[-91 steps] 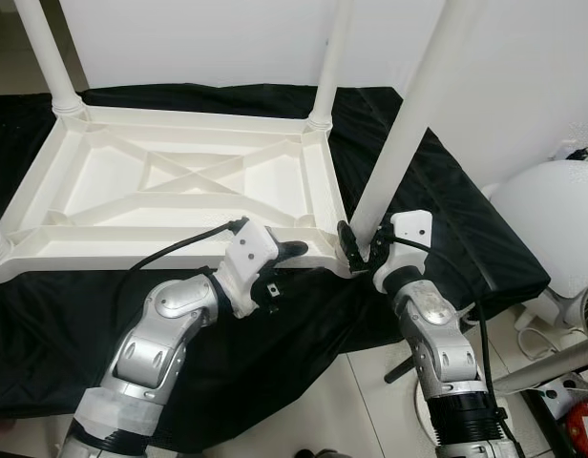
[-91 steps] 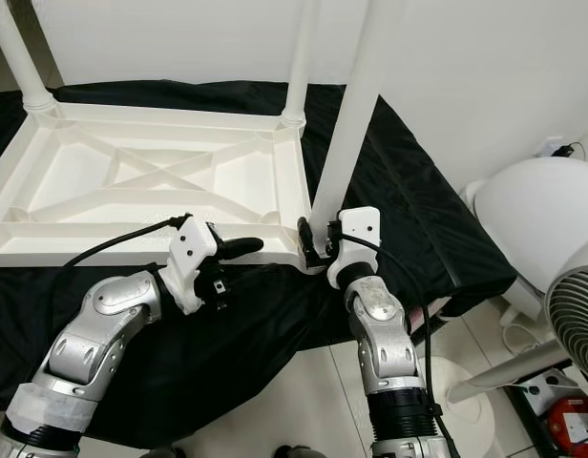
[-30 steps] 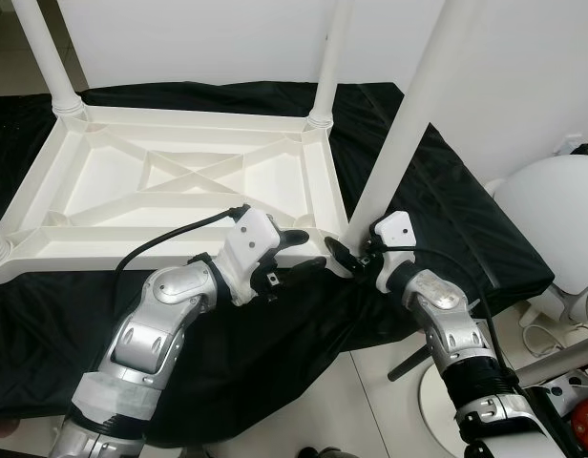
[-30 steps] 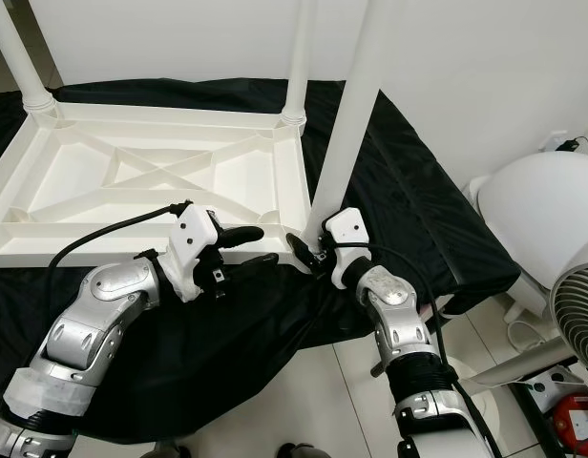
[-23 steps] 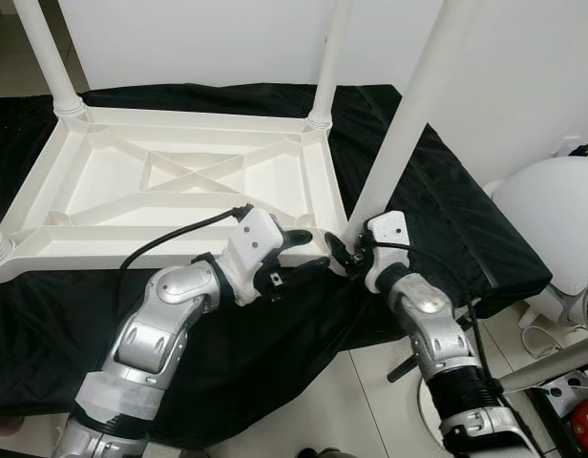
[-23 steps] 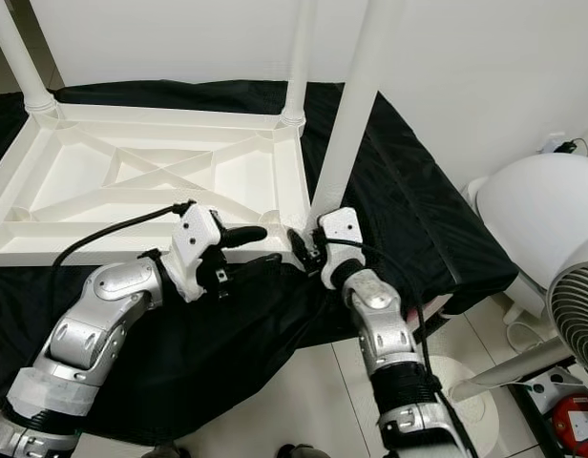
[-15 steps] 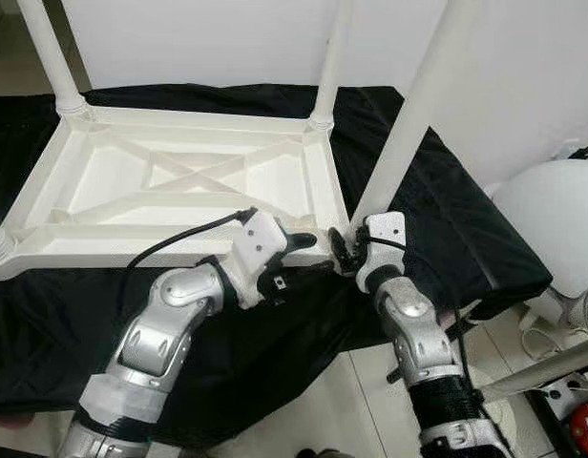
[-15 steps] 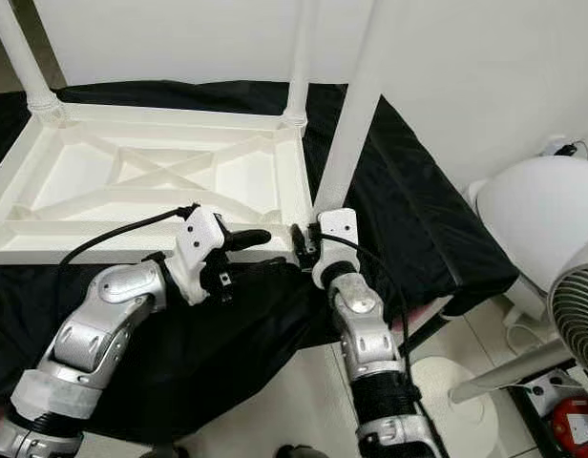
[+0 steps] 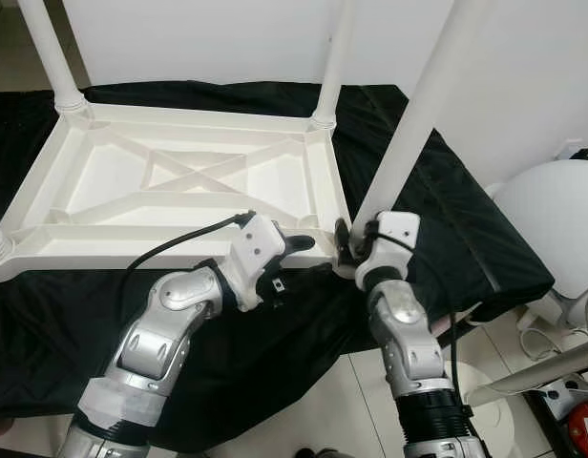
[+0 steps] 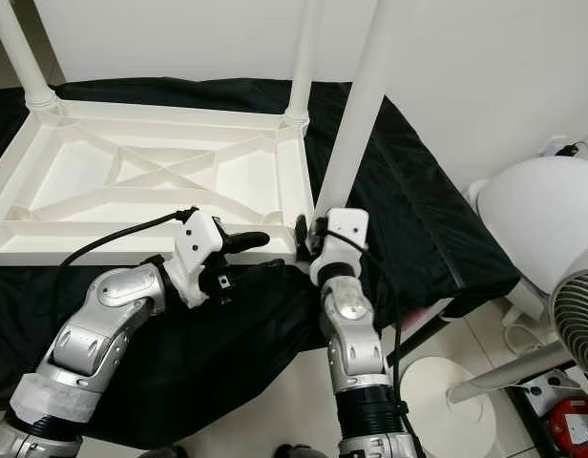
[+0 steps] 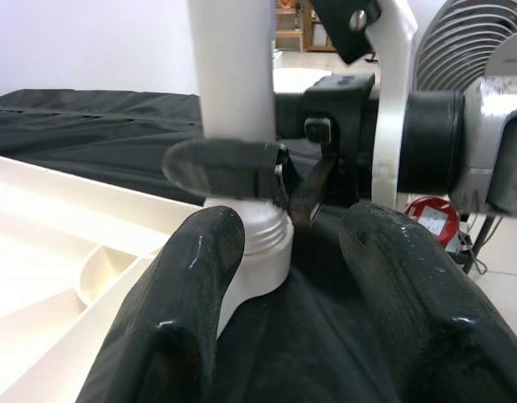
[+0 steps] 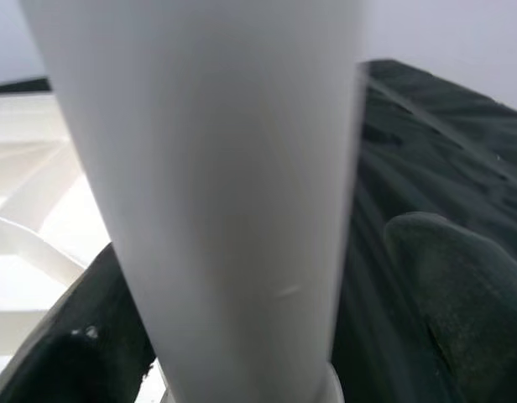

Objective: Building children table

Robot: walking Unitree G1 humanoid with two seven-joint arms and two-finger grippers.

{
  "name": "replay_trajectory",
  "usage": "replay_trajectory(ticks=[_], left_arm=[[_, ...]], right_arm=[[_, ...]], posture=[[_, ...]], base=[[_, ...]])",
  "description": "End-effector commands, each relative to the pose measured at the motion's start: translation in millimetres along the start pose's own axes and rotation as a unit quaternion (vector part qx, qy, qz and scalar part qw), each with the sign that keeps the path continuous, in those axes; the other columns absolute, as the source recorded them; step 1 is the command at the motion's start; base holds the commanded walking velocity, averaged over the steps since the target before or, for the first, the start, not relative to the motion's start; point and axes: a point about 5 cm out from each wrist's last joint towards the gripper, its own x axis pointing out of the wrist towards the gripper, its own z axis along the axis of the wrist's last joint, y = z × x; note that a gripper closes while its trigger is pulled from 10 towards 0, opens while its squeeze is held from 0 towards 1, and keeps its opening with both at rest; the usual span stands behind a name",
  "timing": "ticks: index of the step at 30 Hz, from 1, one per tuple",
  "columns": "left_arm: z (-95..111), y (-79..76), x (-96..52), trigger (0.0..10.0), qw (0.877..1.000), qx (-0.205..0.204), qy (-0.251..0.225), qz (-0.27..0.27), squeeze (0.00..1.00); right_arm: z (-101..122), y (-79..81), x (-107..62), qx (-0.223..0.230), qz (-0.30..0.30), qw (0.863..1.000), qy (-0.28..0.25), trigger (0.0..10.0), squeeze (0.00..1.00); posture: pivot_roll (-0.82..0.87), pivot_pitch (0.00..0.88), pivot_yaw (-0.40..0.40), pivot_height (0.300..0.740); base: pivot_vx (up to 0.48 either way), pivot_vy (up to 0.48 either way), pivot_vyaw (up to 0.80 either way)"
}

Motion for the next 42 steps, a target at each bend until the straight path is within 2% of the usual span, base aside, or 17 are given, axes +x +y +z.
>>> replay_trajectory(ticks=[1, 2, 3, 4, 5, 8, 11, 15, 17, 19, 21, 27, 28, 30, 31, 42], left_arm=[[-1.4, 0.2, 1.7, 10.0, 1.0, -0.002, -0.004, 0.012, 0.0], [-1.8, -0.2, 2.0, 10.0, 1.0, -0.002, -0.004, 0.012, 0.0], [-1.8, -0.2, 2.0, 10.0, 1.0, -0.002, -0.004, 0.012, 0.0], [-1.7, -1.3, 2.9, 10.0, 1.0, -0.003, -0.006, 0.012, 0.0], [-1.7, -1.3, 2.9, 10.0, 1.0, -0.003, -0.006, 0.012, 0.0], [-2.3, -1.9, 4.0, 10.0, 1.0, -0.004, -0.007, 0.01, 0.0], [-2.3, -1.6, 4.5, 10.0, 1.0, -0.004, -0.007, 0.008, 0.0], [-1.8, -1.1, 4.5, 10.0, 1.0, -0.003, -0.007, 0.007, 0.0], [-1.4, -0.2, 3.4, 10.0, 1.0, -0.002, -0.007, 0.006, 0.0], [-1.4, -0.2, 3.4, 10.0, 1.0, -0.002, -0.007, 0.006, 0.0], [-1.4, 0.1, 2.5, 10.0, 1.0, -0.002, -0.005, 0.004, 0.0], [-1.0, 0.2, 1.1, 10.0, 1.0, -0.001, -0.003, 0.001, 0.0], [-0.8, 0.5, 0.6, 10.0, 1.0, 0.0, -0.002, 0.0, 0.0], [-0.6, 0.6, 0.4, 10.0, 1.0, 0.0, -0.001, -0.001, 0.0], [-0.3, 0.9, -0.3, 10.0, 1.0, 0.001, 0.0, -0.001, 0.0], [0.3, 1.1, -4.1, 10.0, 1.0, 0.002, 0.006, -0.006, 0.0]], right_arm=[[0.2, -4.0, -3.5, 0.001, 0.021, 1.0, -0.001, 10.0, 1.0], [1.8, -8.0, -4.3, -0.005, 0.052, 0.999, 0.0, 10.0, 1.0], [1.8, -8.0, -4.3, -0.005, 0.052, 0.999, 0.0, 10.0, 1.0], [2.1, -14.7, -5.6, -0.019, 0.114, 0.993, 0.013, 10.0, 0.0], [2.1, -14.7, -5.6, -0.019, 0.114, 0.993, 0.013, 10.0, 0.0], [1.5, -23.9, -3.2, -0.051, 0.201, 0.978, 0.029, 10.0, 0.0], [0.6, -29.1, 2.5, -0.067, 0.241, 0.968, 0.038, 10.0, 0.0], [-0.2, -30.5, 5.9, -0.076, 0.257, 0.963, 0.041, 10.0, 0.0], [-1.5, -30.2, 13.3, -0.084, 0.289, 0.952, 0.048, 10.0, 0.0], [-1.5, -30.2, 13.3, -0.084, 0.289, 0.952, 0.048, 10.0, 0.0], [-2.5, -29.7, 19.1, -0.088, 0.315, 0.943, 0.055, 10.0, 0.0], [-9.5, -29.9, 26.9, -0.097, 0.336, 0.934, 0.074, 10.0, 0.0], [-12.3, -29.7, 29.0, -0.101, 0.341, 0.931, 0.08, 4.8, 0.0], [-13.9, -29.6, 30.1, -0.103, 0.345, 0.929, 0.083, 4.8, 0.0], [-15.4, -29.4, 30.8, -0.105, 0.348, 0.928, 0.086, 0.0, 0.0], [-19.5, -35.0, 31.0, -0.099, 0.338, 0.932, 0.088, 0.0, 0.0]], posture=[[0.03, 0.05, -0.098, 0.74], [0.03, 0.047, -0.101, 0.74], [0.03, 0.047, -0.101, 0.74], [0.02, 0.046, -0.102, 0.74], [0.02, 0.046, -0.102, 0.74], [0.02, 0.043, -0.096, 0.74], [0.02, 0.04, -0.088, 0.74], [0.02, 0.041, -0.083, 0.74], [0.03, 0.044, -0.074, 0.74], [0.03, 0.044, -0.074, 0.74], [0.03, 0.045, -0.073, 0.74], [0.04, 0.051, -0.059, 0.74], [0.04, 0.053, -0.053, 0.74], [0.04, 0.053, -0.053, 0.74], [0.05, 0.056, -0.047, 0.74], [0.06, 0.067, -0.024, 0.74]], base=[[0.0, 0.0, 0.0], [0.0, 0.0, 0.0], [0.0, 0.0, 0.0], [0.0, 0.0, 0.0], [0.0, 0.0, 0.0], [0.0, 0.0, 0.0], [0.0, 0.0, 0.0], [0.0, 0.0, 0.0], [0.0, 0.0, 0.0], [0.0, 0.0, 0.0], [0.0, 0.0, 0.0], [0.0, 0.0, 0.0], [0.0, 0.0, 0.0], [0.0, 0.0, 0.0], [0.0, 0.0, 0.0], [0.0, 0.0, 0.0]])
